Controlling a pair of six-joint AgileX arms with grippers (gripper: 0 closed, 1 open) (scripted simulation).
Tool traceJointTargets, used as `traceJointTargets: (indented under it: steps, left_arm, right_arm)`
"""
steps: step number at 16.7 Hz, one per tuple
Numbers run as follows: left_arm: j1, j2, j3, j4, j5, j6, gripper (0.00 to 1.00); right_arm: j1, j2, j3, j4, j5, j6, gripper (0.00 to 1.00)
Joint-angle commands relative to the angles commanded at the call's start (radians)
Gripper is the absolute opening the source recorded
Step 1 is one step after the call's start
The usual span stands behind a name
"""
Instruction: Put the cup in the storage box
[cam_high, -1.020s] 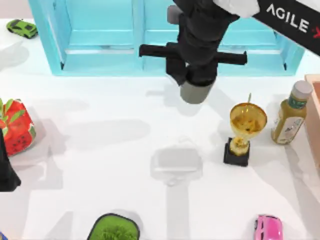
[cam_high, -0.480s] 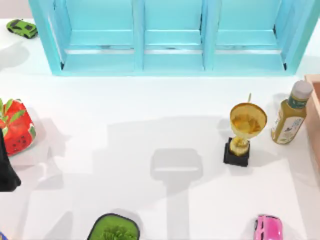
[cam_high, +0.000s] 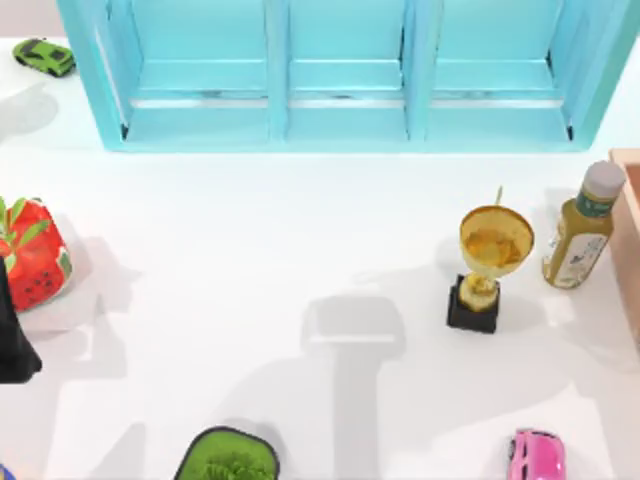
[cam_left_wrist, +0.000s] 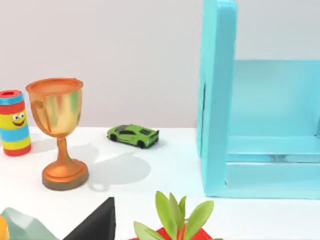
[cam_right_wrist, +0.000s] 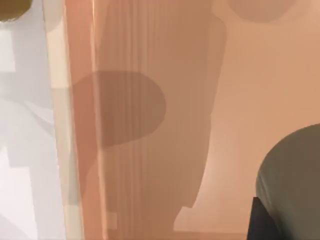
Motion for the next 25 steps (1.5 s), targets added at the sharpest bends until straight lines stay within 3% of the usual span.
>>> traceJointTargets:
  steps: [10, 14, 25]
  left_arm:
    - [0.000, 0.000, 0.000, 0.000, 0.000, 0.000, 1.00]
    - [0.000, 0.000, 0.000, 0.000, 0.000, 0.000, 1.00]
    - [0.000, 0.000, 0.000, 0.000, 0.000, 0.000, 1.00]
  right_arm:
    - [-0.013, 0.028, -0.215, 0.243, 0.000, -0.013, 0.00]
    - [-0.014, 0.028, -0.224, 0.251, -0.001, -0.014, 0.00]
    - [-0.014, 0.028, -0.224, 0.251, -0.001, -0.014, 0.83]
